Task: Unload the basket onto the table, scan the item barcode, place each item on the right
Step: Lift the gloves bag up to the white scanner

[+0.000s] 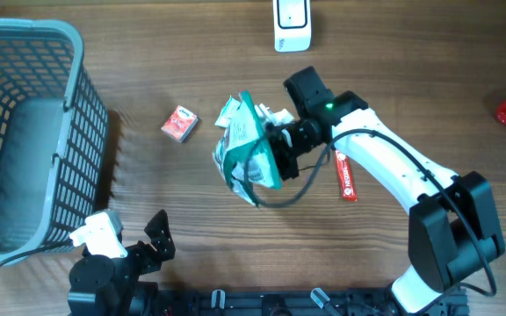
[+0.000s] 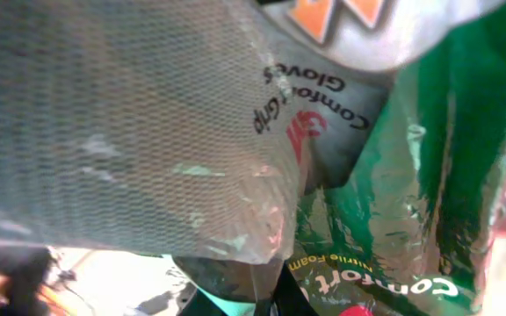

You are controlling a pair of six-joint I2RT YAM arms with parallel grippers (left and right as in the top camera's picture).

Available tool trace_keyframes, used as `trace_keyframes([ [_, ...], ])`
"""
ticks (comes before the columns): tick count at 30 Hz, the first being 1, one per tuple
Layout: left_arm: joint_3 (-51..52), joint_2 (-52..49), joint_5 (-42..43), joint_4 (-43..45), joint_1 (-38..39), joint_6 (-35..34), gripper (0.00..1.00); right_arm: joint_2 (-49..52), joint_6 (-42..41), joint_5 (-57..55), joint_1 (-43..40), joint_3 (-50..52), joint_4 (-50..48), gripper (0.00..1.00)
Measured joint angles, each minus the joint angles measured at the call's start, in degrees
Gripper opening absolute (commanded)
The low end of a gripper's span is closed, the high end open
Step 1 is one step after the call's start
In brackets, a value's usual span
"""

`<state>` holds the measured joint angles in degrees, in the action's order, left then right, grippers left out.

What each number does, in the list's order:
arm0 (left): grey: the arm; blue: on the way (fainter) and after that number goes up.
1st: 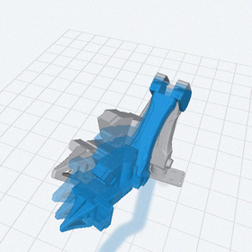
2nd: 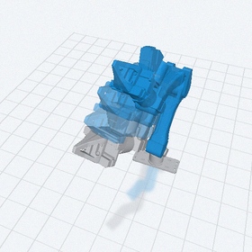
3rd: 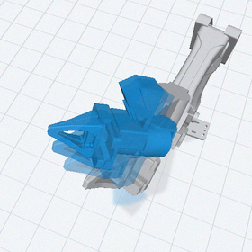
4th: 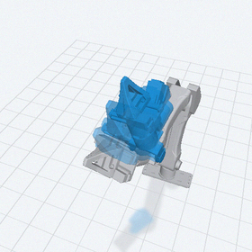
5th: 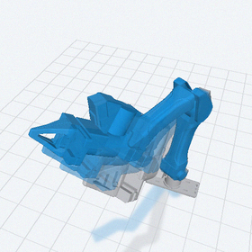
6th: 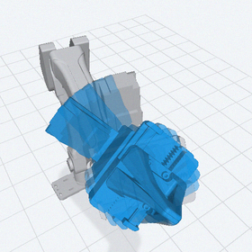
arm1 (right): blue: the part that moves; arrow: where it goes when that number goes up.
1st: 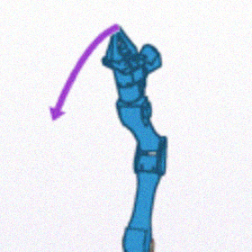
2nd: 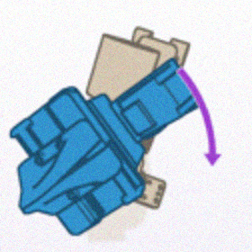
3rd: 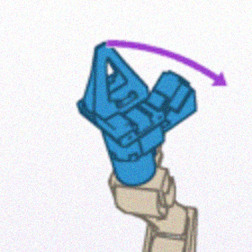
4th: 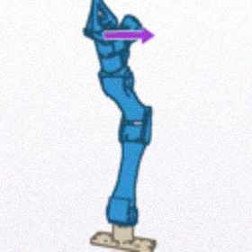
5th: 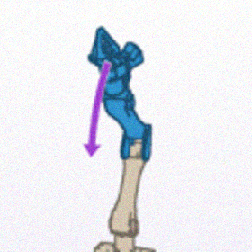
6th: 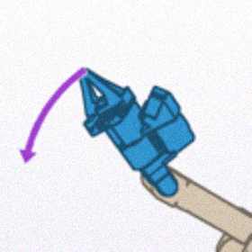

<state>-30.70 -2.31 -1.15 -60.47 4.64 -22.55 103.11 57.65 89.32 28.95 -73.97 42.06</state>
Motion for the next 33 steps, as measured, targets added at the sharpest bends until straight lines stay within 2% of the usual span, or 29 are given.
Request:
trace_keyframes([
  [4,0.0,0.0,0.0,-0.04,0.0,0.0,1.0,0.0,-3.8,0.0,0.59,0.09,-18.38,0.04],
  [7,0.0,-0.02,0.0,0.0,0.0,0.0,1.0,0.0,-13.97,0.02,0.59,0.0,-33.81,0.04],
  [10,0.0,0.0,0.0,0.0,0.0,0.0,1.0,0.0,-20.98,0.04,0.59,-0.07,-42.95,0.04],
  [18,0.0,0.0,0.02,0.0,0.0,0.0,1.0,0.0,-27.15,0.02,0.59,-0.11,-45.07,0.04],
  [21,0.0,0.0,0.02,0.0,0.0,0.0,1.0,0.0,-33.86,-3.54,0.59,-0.11,-42.36,0.04],
  [25,0.0,0.0,0.02,0.0,0.0,0.0,1.0,-0.04,-52.57,-23.39,-0.61,-0.44,-21.62,0.04],
  [27,0.0,0.0,0.02,0.0,0.0,0.0,1.0,-0.04,-60.43,-31.17,-2.1,-0.52,-14.45,0.04],
  [30,0.0,0.0,0.02,0.0,0.0,0.0,1.0,-0.07,-75.95,-40.61,-5.9,-0.37,-5.01,0.04],
  [33,0.0,0.0,0.02,-0.02,0.0,0.0,1.0,-0.07,-87.8,-45.18,-9.62,-0.42,2.6,0.04],
])
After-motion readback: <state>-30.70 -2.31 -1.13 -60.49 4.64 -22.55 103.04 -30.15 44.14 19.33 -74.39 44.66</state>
